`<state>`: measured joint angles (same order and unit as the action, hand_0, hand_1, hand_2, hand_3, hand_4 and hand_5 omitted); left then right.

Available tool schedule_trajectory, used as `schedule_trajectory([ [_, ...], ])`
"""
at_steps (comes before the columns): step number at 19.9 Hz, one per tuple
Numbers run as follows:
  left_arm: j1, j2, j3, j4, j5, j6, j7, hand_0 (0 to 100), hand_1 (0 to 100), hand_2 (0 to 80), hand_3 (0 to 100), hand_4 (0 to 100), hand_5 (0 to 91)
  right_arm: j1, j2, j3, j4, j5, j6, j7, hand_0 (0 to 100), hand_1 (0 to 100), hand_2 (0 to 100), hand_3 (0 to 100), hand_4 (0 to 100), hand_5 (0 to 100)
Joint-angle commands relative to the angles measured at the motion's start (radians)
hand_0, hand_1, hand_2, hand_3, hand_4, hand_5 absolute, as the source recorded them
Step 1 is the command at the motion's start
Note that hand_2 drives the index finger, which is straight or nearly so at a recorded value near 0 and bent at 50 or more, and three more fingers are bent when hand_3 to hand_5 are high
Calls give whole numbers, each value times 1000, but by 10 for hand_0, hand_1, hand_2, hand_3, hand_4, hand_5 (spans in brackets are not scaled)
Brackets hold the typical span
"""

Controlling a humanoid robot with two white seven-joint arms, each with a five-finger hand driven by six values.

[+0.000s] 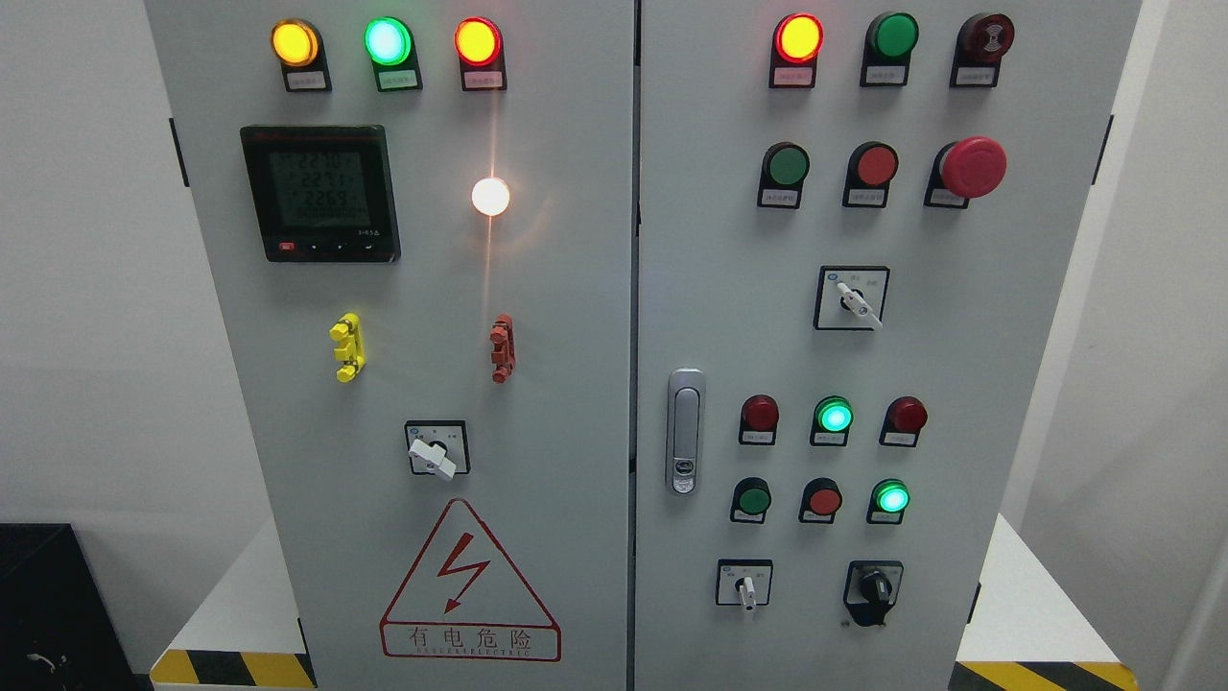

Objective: Flip black knob to close circuit

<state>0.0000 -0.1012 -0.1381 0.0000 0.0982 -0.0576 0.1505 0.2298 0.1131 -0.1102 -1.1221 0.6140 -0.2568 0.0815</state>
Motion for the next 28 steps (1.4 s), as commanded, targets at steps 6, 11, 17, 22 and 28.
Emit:
schedule_trajectory([
  [6,23,0,0,-29,0,1,0,120,556,0,0,0,0,-26,0,-13,-303,131,56,-65,0,22,683,897,793,817],
  [11,23,0,0,-29,0,1,0,120,556,0,0,0,0,-72,0,-12,-358,213,93,-124,0,21,782,976,888,928],
  [17,23,0,0,-29,0,1,0,120,556,0,0,0,0,-93,3,-13,-429,315,165,-160,0,28,843,1000,942,993],
  [22,21,0,0,-29,0,1,0,120,556,0,0,0,0,-127,5,-16,-473,415,209,-158,0,24,876,1000,968,1000],
  [28,23,0,0,-29,0,1,0,120,556,0,0,0,0,-173,5,-9,-513,561,240,-154,0,2,884,1000,975,1000],
])
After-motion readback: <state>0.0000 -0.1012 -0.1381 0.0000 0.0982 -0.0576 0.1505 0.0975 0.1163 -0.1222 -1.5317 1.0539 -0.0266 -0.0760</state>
